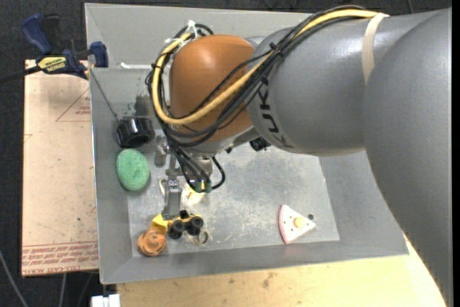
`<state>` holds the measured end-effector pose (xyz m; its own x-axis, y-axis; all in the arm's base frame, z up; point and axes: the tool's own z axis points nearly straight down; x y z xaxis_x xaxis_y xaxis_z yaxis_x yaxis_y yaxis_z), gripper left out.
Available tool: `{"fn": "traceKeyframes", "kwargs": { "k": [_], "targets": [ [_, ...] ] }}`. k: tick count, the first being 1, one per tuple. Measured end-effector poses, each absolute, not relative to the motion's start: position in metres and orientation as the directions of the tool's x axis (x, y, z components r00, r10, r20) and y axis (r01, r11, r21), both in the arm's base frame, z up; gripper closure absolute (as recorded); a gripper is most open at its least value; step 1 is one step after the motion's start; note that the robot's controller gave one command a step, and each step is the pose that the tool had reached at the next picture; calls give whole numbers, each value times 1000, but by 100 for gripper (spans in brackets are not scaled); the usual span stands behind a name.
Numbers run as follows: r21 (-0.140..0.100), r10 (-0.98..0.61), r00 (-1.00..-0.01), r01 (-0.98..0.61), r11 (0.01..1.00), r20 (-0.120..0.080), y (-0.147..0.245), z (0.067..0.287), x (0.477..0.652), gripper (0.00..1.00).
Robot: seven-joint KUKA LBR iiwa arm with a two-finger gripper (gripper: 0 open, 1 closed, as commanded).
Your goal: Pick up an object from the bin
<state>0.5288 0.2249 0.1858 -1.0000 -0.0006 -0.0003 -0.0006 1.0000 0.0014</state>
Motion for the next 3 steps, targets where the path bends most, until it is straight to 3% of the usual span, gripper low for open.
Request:
{"fn": "traceKeyframes", "kwargs": {
  "k": [1,2,3],
  "targets": [
    [4,89,-996,89,996,-5,224,161,527,0],
    [1,65,-998,65,998,0,213,127,527,0],
    [1,-237,-971,-237,971,-2,209,91,517,0]
  ]
}}
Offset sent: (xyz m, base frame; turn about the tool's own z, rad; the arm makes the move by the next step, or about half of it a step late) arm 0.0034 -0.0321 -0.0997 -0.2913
